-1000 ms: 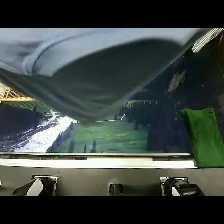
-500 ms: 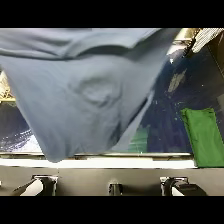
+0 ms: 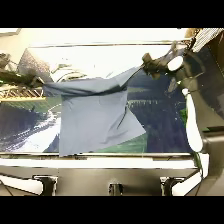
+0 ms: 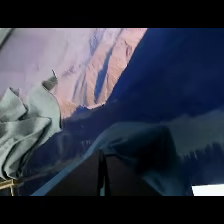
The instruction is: Fold the clothes and pants, and hang the long-sleeved shirts on hangers.
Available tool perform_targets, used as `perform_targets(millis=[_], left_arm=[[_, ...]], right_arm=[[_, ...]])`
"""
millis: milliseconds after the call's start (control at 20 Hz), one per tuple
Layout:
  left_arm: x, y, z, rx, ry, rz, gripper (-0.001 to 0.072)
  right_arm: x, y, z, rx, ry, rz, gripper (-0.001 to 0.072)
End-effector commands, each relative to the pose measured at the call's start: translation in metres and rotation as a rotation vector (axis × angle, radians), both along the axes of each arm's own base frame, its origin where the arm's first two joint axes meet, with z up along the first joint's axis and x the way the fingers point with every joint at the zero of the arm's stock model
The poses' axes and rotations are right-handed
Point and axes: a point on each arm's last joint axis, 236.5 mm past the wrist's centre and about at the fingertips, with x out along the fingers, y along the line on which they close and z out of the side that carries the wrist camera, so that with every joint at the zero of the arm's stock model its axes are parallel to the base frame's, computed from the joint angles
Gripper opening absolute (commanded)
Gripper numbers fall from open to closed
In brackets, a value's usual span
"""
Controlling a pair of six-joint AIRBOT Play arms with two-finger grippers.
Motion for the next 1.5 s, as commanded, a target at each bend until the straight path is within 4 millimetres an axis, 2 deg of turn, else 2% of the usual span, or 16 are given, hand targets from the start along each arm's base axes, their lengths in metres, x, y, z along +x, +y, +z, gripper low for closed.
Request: perform_targets(millis=[0,50,150,200,300,350,400,500,600,700,850,950,1100,1200,1300,1450], left_arm=[[0.008,-0.015,-0.072,0.001,0.1,-0.026,0.0015],[0.009,-0.017,-0.075,0.002,0.099,-0.031,0.0014],[0.01,-0.019,-0.074,0.008,0.091,-0.045,0.0014],[0.01,-0.018,-0.073,0.008,0.089,-0.044,0.0014],[0.01,-0.019,-0.068,0.008,0.086,-0.048,0.0015],[0.008,-0.02,-0.068,0.007,0.091,-0.052,0.0014],[0.005,-0.021,-0.068,0.004,0.1,-0.056,0.0014],[-0.001,-0.023,-0.069,-0.003,0.124,-0.07,0.0015],[-0.007,-0.025,-0.07,-0.009,0.146,-0.083,0.0015],[-0.01,-0.026,-0.07,-0.013,0.161,-0.091,0.0015],[-0.013,-0.027,-0.07,-0.016,0.17,-0.096,0.0015],[-0.014,-0.027,-0.071,-0.017,0.174,-0.098,0.0015],[-0.014,-0.027,-0.071,-0.017,0.174,-0.099,0.0015],[-0.014,-0.027,-0.071,-0.017,0.174,-0.098,0.0015],[-0.014,-0.027,-0.071,-0.017,0.174,-0.098,0.0015],[-0.014,-0.027,-0.071,-0.017,0.174,-0.098,0.0015]], right_arm=[[-0.005,0.028,-0.058,0.045,0.091,0.076,0.0062],[-0.01,0.03,-0.059,0.026,0.093,0.112,0.0089],[-0.025,0.019,-0.056,-0.002,0.122,0.184,0.0098],[-0.037,0.009,-0.053,-0.021,0.144,0.231,0.0206],[-0.069,-0.026,-0.046,-0.104,0.198,0.34,0.0546],[-0.086,-0.048,-0.046,-0.162,0.241,0.38,0.0577],[-0.107,-0.073,-0.047,-0.227,0.298,0.418,0.0575],[-0.146,-0.105,-0.056,-0.302,0.409,0.461,0.0573],[-0.187,-0.104,-0.074,-0.27,0.498,0.501,0.0573],[-0.229,-0.092,-0.097,-0.209,0.567,0.531,0.0574],[-0.275,-0.082,-0.124,-0.165,0.624,0.528,0.0574],[-0.289,-0.069,-0.133,-0.113,0.608,0.522,0.0573],[-0.293,-0.054,-0.142,-0.037,0.576,0.483,0.0571],[-0.292,-0.054,-0.152,-0.035,0.573,0.446,0.0571],[-0.3,-0.049,-0.158,-0.043,0.582,0.468,0.0519],[-0.306,-0.024,-0.162,-0.087,0.56,0.546,0.0513]])
